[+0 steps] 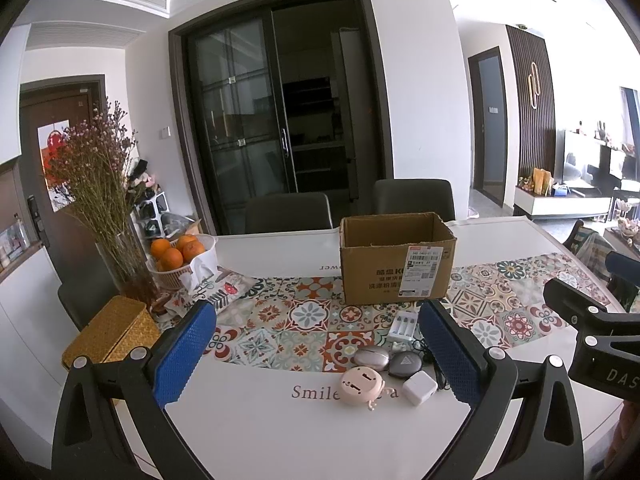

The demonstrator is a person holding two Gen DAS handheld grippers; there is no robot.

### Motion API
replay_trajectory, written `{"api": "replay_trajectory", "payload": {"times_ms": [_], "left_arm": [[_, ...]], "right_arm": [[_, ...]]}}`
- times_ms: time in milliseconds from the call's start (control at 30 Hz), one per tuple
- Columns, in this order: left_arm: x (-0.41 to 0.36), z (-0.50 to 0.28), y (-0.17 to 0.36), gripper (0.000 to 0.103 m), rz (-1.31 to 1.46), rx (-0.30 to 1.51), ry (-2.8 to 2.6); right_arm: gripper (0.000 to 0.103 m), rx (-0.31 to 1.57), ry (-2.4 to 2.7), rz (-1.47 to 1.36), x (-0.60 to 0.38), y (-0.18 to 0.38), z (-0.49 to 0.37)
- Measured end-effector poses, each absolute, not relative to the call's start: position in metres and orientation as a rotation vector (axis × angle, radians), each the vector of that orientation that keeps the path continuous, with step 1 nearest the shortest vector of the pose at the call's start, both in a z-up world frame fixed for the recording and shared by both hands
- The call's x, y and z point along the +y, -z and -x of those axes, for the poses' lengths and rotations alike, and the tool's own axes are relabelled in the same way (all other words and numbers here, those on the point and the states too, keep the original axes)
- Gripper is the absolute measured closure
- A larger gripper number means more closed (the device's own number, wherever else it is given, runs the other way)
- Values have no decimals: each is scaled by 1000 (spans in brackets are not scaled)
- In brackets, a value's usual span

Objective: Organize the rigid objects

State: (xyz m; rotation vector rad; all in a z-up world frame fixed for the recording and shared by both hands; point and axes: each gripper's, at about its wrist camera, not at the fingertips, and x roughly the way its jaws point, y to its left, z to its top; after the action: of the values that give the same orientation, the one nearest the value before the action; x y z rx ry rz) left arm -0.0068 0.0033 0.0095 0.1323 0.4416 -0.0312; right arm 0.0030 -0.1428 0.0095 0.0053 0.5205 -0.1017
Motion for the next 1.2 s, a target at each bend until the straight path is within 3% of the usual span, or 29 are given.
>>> {"api": "replay_trajectory", "payload": {"times_ms": [1200], "left_arm": [[2, 6, -19, 0, -131, 426, 34]], "right_arm": [[4, 505, 93, 0, -140, -19, -1]]}}
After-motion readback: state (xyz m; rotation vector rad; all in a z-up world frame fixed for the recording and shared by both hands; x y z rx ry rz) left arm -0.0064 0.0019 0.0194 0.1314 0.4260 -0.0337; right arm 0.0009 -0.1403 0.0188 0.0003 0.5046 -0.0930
